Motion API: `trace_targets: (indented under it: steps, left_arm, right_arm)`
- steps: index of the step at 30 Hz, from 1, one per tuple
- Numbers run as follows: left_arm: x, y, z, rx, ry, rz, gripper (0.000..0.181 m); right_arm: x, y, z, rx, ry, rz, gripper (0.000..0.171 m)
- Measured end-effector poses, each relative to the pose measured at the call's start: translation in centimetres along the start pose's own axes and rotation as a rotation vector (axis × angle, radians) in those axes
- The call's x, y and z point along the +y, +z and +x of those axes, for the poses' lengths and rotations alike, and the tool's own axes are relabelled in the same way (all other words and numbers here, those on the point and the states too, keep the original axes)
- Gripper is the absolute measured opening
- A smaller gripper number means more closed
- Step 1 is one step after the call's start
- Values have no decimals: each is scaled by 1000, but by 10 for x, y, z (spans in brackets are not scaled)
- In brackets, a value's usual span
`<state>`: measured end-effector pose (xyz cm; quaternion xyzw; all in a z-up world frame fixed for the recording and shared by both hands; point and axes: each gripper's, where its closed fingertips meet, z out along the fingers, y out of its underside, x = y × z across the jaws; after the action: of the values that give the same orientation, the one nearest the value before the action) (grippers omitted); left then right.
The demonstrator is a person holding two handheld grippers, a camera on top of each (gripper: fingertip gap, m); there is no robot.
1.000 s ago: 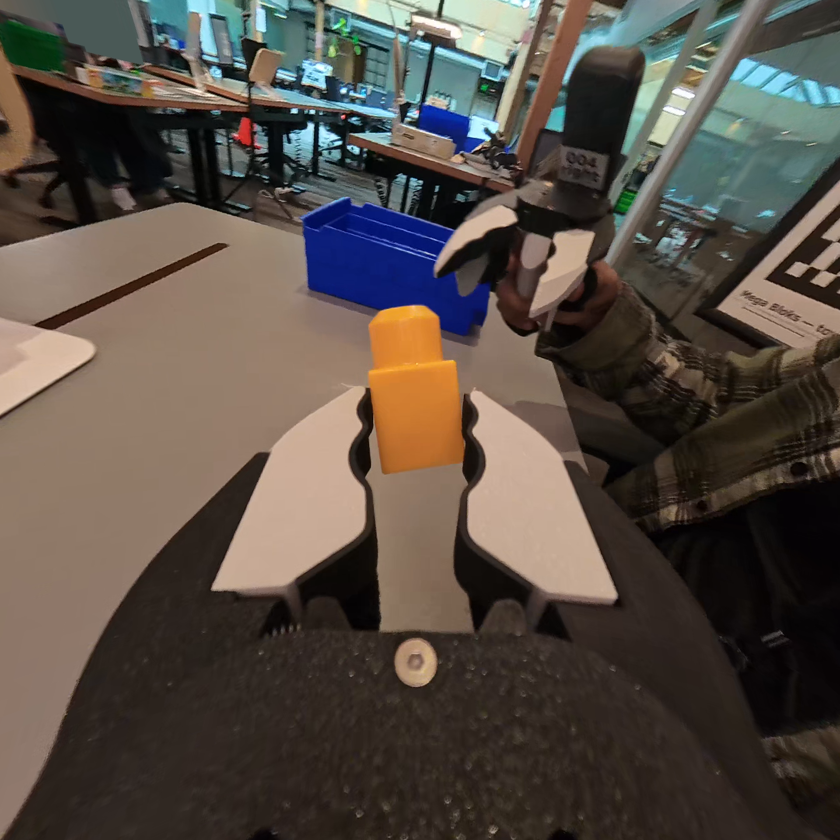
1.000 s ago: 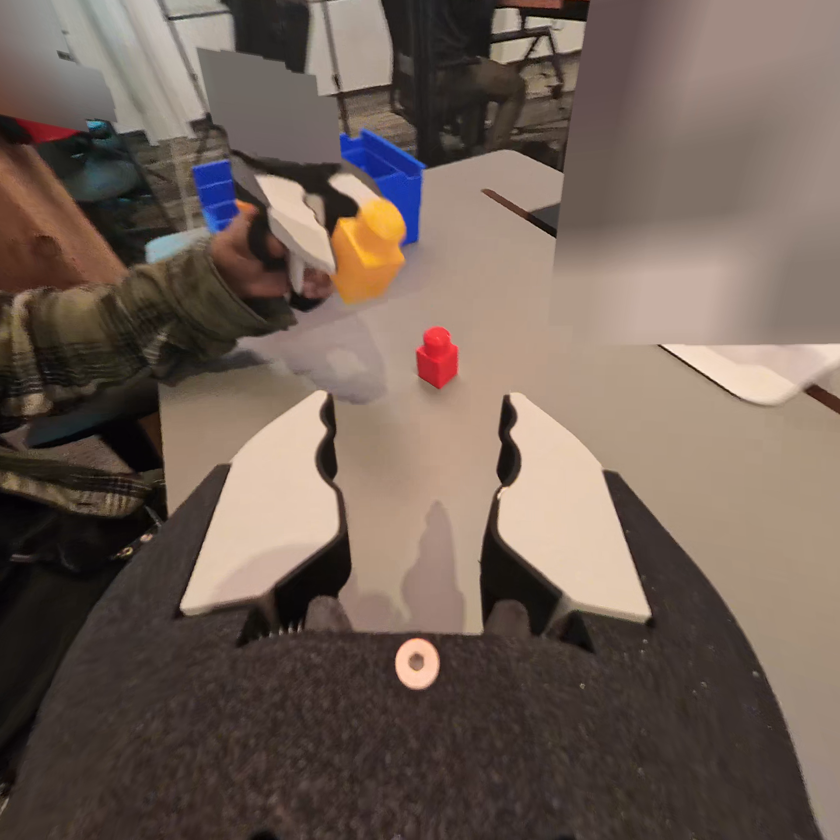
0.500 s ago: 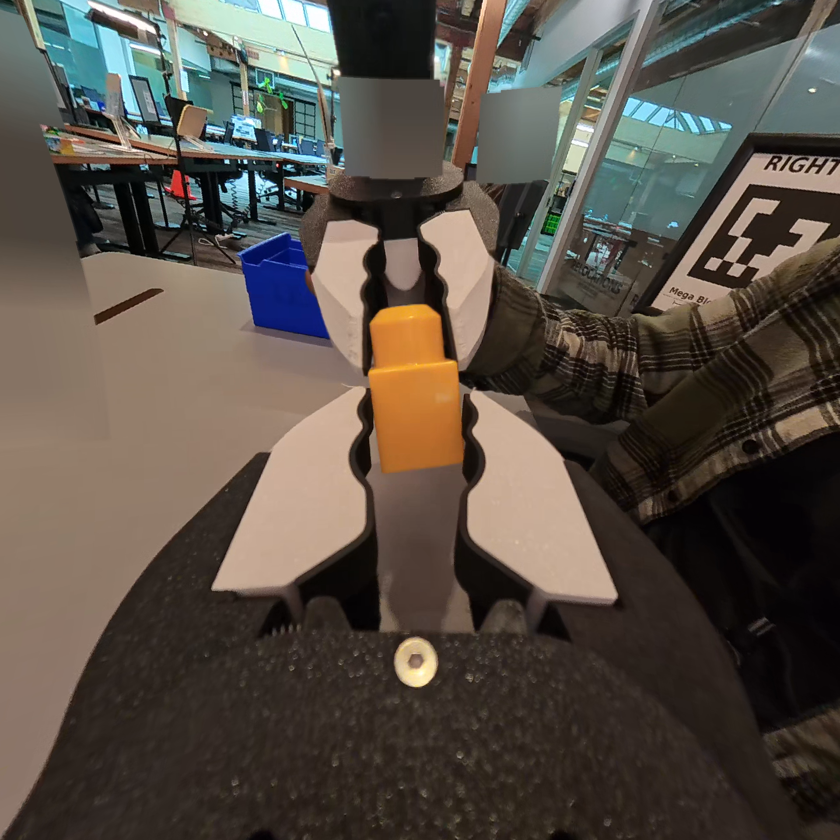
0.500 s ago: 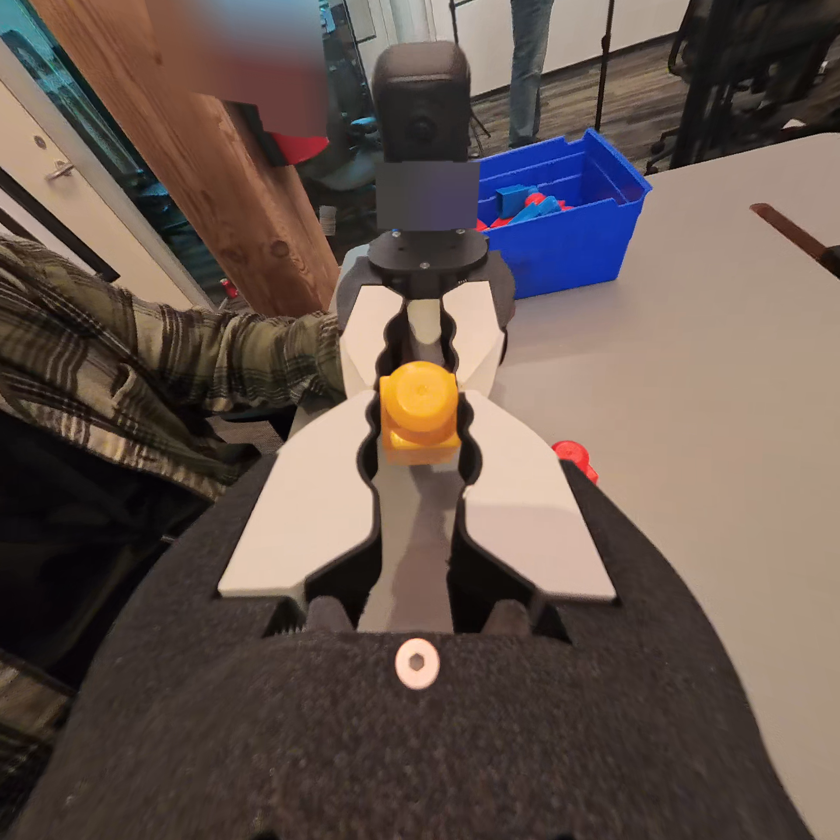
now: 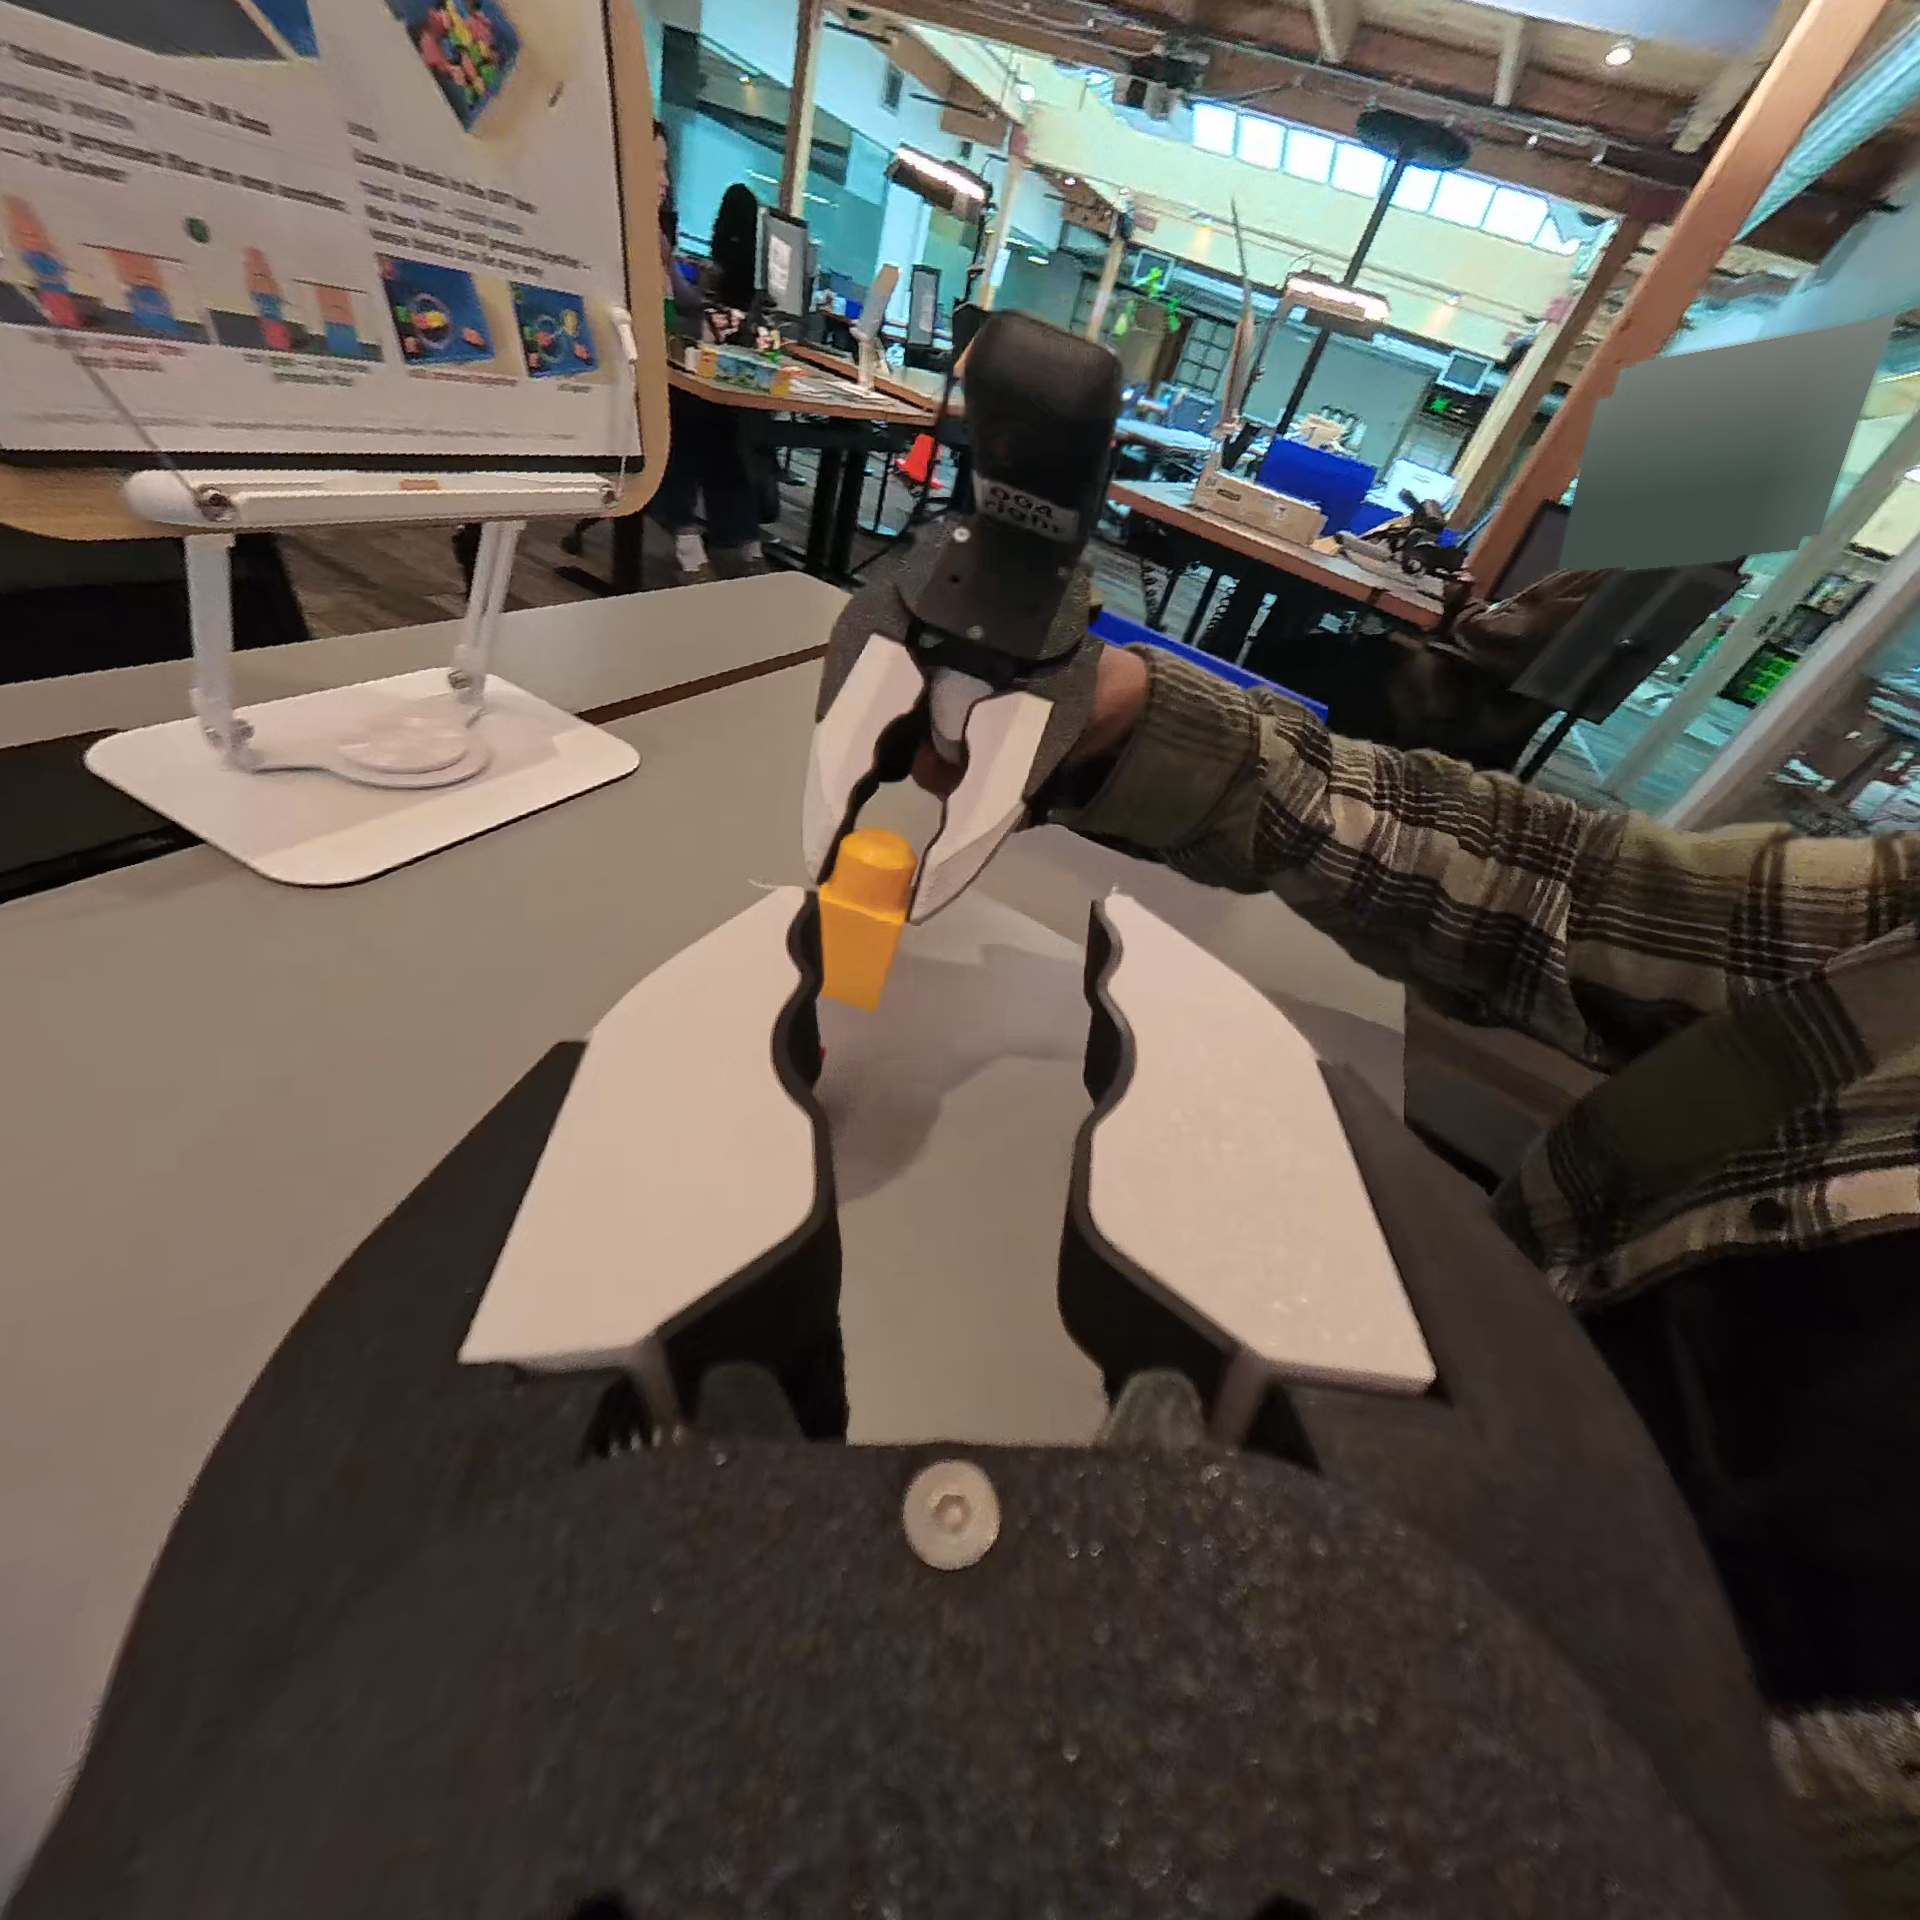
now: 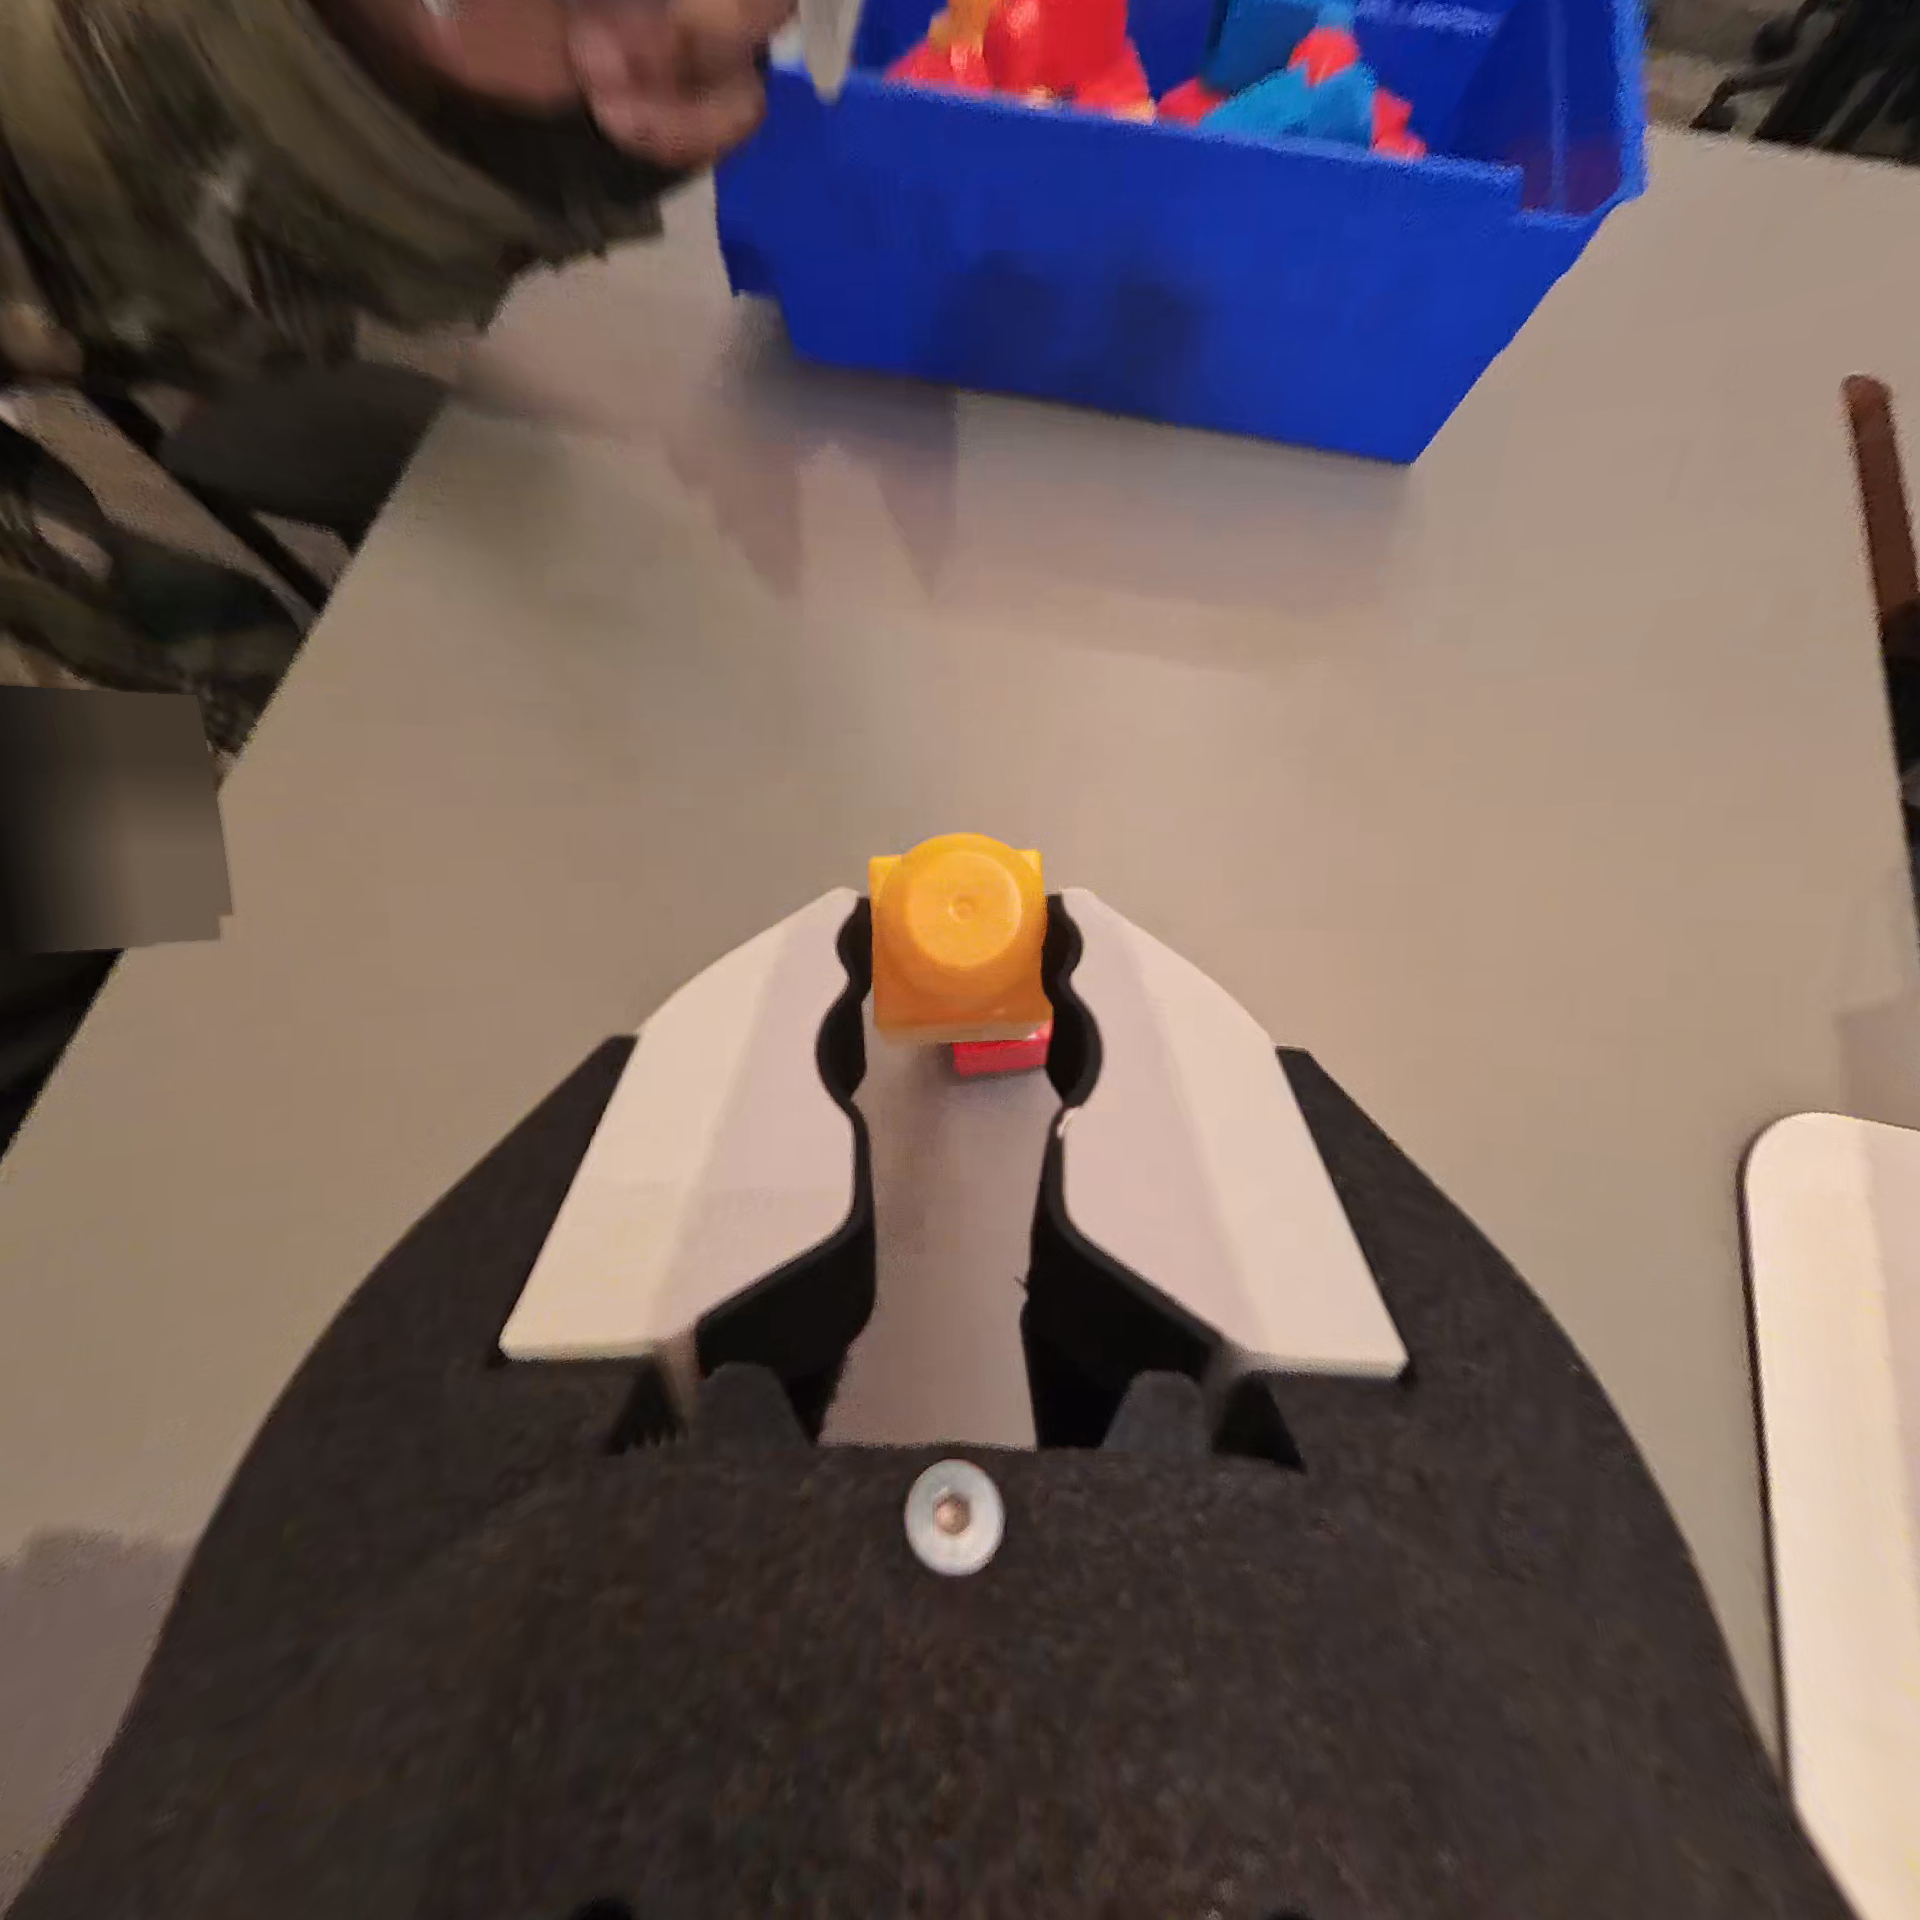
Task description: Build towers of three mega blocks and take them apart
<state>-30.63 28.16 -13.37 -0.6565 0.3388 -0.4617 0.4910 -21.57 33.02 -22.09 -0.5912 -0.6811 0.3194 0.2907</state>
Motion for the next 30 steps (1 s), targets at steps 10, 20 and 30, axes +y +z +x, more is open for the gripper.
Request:
trace_targets:
  steps: [10,20,30]
  left_arm:
    - [18,-1,4,14,-17,-70,51]
    - [24,4,0,33,-28,-79,50]
    - [28,14,1,44,-28,-94,48]
  right_arm:
    - [13,28,16,-89,8,-117,31]
    - [28,33,15,-20,61,-78,31]
    - [32,33,13,95,148,86,31]
